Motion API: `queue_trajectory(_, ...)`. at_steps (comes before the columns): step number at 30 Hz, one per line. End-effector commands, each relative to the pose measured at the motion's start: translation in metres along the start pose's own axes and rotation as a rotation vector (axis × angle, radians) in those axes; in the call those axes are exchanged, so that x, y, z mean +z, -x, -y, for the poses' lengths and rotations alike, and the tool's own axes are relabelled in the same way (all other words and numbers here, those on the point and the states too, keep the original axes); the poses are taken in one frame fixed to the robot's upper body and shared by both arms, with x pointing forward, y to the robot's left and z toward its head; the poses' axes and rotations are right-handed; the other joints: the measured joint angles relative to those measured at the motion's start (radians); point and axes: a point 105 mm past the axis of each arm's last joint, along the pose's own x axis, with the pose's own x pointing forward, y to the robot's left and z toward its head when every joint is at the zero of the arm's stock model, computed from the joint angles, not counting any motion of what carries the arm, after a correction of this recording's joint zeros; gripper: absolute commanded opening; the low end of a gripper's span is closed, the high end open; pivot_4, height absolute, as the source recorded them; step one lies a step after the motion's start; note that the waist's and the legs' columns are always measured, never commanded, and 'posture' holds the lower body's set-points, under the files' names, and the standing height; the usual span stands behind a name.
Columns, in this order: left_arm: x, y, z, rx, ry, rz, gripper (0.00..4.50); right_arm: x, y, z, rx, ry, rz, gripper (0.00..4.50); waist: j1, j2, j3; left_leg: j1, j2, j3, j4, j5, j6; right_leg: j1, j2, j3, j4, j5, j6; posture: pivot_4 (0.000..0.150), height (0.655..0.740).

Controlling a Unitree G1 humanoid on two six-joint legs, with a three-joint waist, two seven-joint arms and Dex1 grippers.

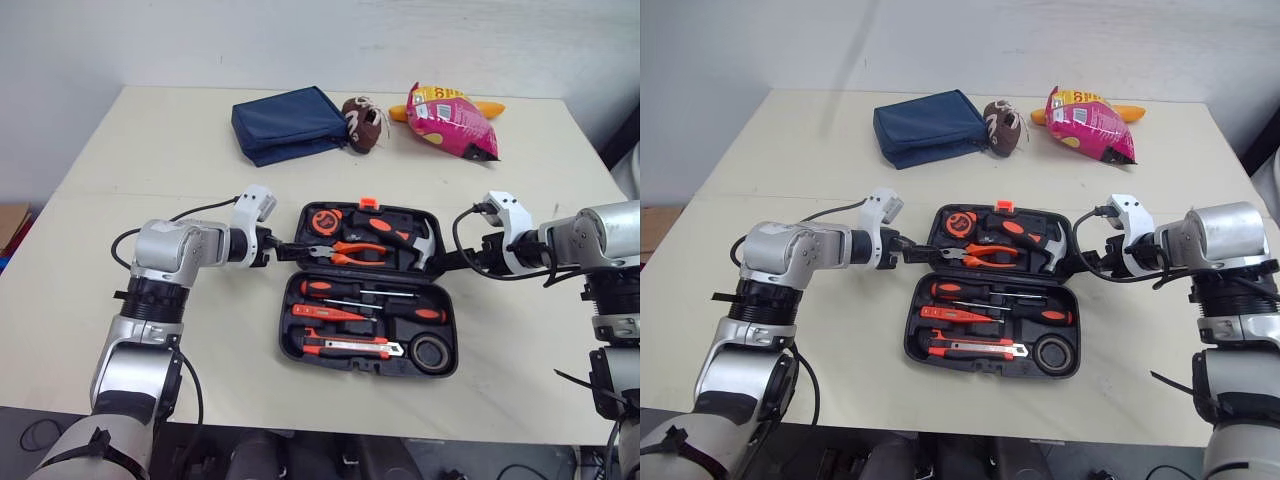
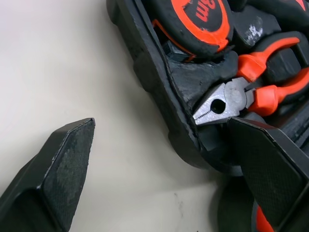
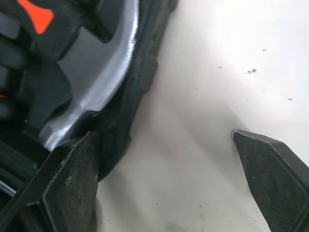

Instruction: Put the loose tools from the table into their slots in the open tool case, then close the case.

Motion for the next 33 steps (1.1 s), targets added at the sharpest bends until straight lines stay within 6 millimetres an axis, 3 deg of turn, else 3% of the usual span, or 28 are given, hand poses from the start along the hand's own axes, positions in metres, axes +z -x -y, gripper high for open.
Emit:
queue_trajectory(1,0.006,-0.002,-0.002,0.03,-0.025,0.004,4.48,0.002,-0.005,0.002,-0.027,-0.028,-0.002,4.5,-0.002,0.0,0.0,0.0,0.0,0.0,0.0,0.0,0.0,0.0,0.0,0.0,0.0,0.0,0.0,0.15,0.74)
queue_trajectory(5,0.005,-0.006,0.002,0.013,-0.034,-0.015,4.48,-0.002,-0.014,-0.003,-0.009,-0.041,-0.027,4.5,-0.004,-0.001,-0.001,0.001,0.0,0.0,0.002,0.0,0.0,0.002,0.0,0.0,0.001,0.0,0.0,0.15,0.74)
queue_trajectory(8,0.001,-0.009,0.01,-0.024,-0.043,-0.04,3.3,-0.006,-0.022,-0.011,0.02,-0.043,-0.052,3.29,-0.004,-0.003,-0.002,0.002,0.0,0.0,0.002,0.0,0.0,0.002,0.0,0.0,0.002,0.0,0.0,0.15,0.74)
queue_trajectory(13,0.001,-0.012,0.011,-0.034,-0.039,-0.029,1.08,0.0,-0.026,-0.014,0.04,-0.075,-0.006,0.88,-0.006,-0.006,-0.004,0.005,0.001,0.0,0.002,0.0,0.0,0.005,0.0,0.0,0.002,0.0,0.0,0.15,0.74)
queue_trajectory(15,0.003,-0.012,0.011,-0.041,-0.045,-0.012,0.44,0.003,-0.024,-0.017,0.064,-0.103,0.013,0.01,-0.004,-0.006,-0.004,0.009,0.001,0.0,0.002,0.0,0.0,0.009,0.0,0.0,0.002,0.0,0.0,0.15,0.74)
queue_trajectory(16,0.006,-0.012,0.01,-0.029,-0.045,0.014,0.09,0.004,-0.023,-0.018,0.064,-0.105,0.026,0.0,-0.004,-0.006,-0.004,0.015,0.0,0.0,0.001,0.0,0.0,0.015,0.0,0.0,0.001,0.0,-0.001,0.15,0.74)
queue_trajectory(17,0.01,-0.012,0.009,-0.027,-0.055,0.051,0.02,0.011,-0.021,-0.019,0.077,-0.104,0.079,0.0,-0.004,-0.006,-0.004,0.018,0.0,0.0,0.0,0.0,-0.001,0.018,-0.001,0.0,0.0,0.0,0.0,0.15,0.74)
queue_trajectory(19,0.019,-0.009,0.009,-0.026,-0.056,0.13,0.02,0.024,-0.012,-0.021,0.076,0.018,0.216,0.0,-0.001,-0.006,-0.004,0.018,0.0,-0.001,0.0,0.0,-0.001,0.018,-0.001,0.0,-0.001,0.0,0.0,0.15,0.74)
queue_trajectory(21,0.034,-0.003,0.01,-0.037,-0.064,0.254,0.02,0.035,0.001,-0.036,0.172,0.088,0.371,0.0,0.0,-0.006,-0.004,0.016,0.0,-0.002,0.0,0.0,-0.001,0.017,0.0,-0.001,-0.001,0.0,0.0,0.15,0.74)
queue_trajectory(24,0.051,0.008,0.014,-0.044,-0.155,0.424,0.02,0.037,0.012,-0.045,0.224,0.206,0.51,0.0,-0.001,-0.003,-0.001,0.013,0.0,-0.001,-0.002,0.0,-0.001,0.015,0.0,0.0,-0.002,0.0,0.0,0.15,0.74)
queue_trajectory(26,0.053,0.012,0.011,-0.026,-0.165,0.47,0.02,0.043,0.018,-0.042,0.215,0.235,0.645,0.0,-0.001,-0.002,-0.001,0.012,0.0,0.0,-0.003,0.0,-0.001,0.012,0.001,0.0,-0.002,0.001,0.0,0.15,0.74)
queue_trajectory(28,0.049,0.019,0.003,0.045,-0.296,0.511,0.02,0.044,0.024,-0.036,0.146,0.347,0.776,0.0,-0.002,-0.002,-0.001,0.011,0.0,0.0,-0.006,0.001,-0.002,0.01,0.001,0.0,-0.003,0.001,0.0,0.15,0.74)
queue_trajectory(33,0.043,0.033,-0.006,0.161,-0.562,0.704,0.02,0.033,0.017,-0.024,-0.004,0.581,0.866,0.0,-0.001,-0.002,-0.001,0.011,0.0,0.001,-0.015,0.003,-0.004,0.009,0.003,0.0,-0.009,0.001,0.0,0.15,0.74)
